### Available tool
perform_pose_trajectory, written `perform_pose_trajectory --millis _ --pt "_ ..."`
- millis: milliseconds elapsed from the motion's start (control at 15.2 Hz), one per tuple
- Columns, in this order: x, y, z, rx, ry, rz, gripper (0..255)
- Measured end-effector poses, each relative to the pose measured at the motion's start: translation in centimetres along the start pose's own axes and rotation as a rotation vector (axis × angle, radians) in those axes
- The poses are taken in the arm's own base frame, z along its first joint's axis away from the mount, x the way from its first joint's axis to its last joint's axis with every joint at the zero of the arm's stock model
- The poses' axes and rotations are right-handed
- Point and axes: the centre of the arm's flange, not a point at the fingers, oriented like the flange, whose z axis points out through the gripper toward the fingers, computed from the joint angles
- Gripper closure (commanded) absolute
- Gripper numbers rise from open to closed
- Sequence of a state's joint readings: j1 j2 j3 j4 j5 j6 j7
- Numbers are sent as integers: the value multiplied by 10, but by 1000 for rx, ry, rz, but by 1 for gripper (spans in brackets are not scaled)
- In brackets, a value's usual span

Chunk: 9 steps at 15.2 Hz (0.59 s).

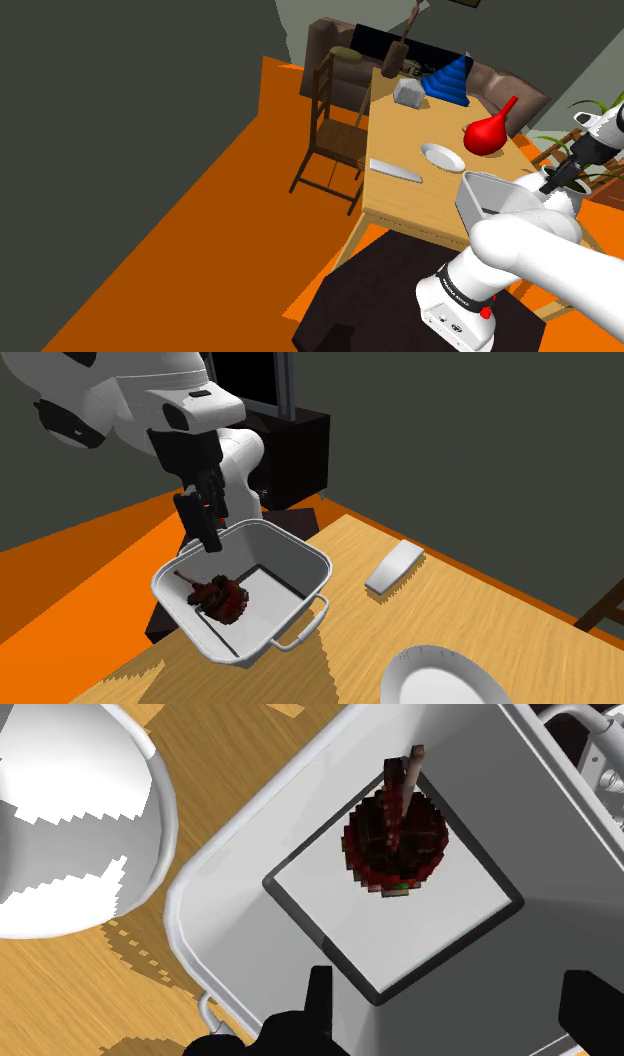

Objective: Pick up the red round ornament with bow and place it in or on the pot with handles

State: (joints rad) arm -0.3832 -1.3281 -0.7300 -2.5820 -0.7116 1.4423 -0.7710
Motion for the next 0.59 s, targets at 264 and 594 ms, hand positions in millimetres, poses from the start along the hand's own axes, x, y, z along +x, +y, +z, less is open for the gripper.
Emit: perform_pose_trajectory --millis 264,594 --pt "1 0 -14 0 0 0 0" --pt "0 0 -49 0 0 0 0"
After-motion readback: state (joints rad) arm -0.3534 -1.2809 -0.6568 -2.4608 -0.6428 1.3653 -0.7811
